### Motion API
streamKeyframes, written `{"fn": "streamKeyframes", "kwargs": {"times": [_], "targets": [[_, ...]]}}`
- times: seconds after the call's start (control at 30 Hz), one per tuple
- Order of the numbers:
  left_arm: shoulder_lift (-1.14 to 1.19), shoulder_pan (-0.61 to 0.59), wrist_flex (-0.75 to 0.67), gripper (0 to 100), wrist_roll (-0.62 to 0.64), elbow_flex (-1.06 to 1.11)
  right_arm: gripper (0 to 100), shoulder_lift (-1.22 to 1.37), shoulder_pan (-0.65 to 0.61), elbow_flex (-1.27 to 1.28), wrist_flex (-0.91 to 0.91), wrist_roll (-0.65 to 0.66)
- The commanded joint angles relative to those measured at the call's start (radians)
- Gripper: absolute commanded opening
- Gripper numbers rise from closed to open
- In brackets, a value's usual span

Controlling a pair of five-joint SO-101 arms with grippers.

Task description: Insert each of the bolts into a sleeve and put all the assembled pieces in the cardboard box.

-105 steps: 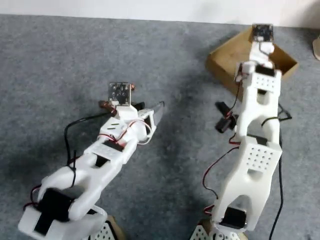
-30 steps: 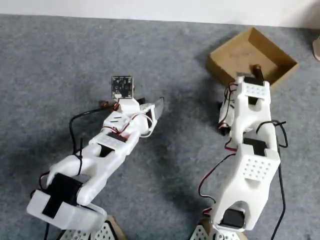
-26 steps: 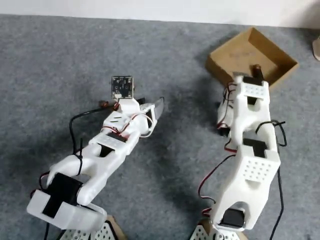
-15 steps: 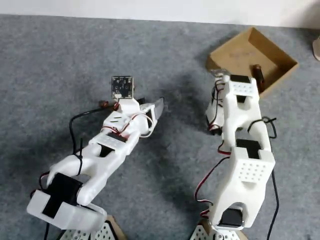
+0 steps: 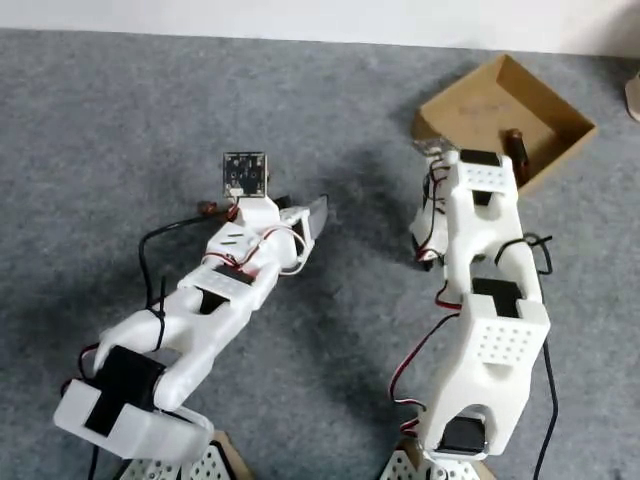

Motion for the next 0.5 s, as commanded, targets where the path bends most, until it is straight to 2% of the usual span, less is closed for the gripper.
{"fn": "streamKeyframes", "kwargs": {"times": [0.0,0.17,0.47], "targets": [[-0.005,0.028,-0.025,21,-0.052,-0.038,12.3,-0.073,0.018,-0.012,0.013,0.011],[-0.007,0.031,-0.025,21,-0.051,-0.038,12.3,-0.074,0.016,-0.047,0.082,0.015],[-0.007,0.031,-0.025,21,-0.054,-0.038,12.3,-0.073,0.044,-0.283,0.254,0.015]]}}
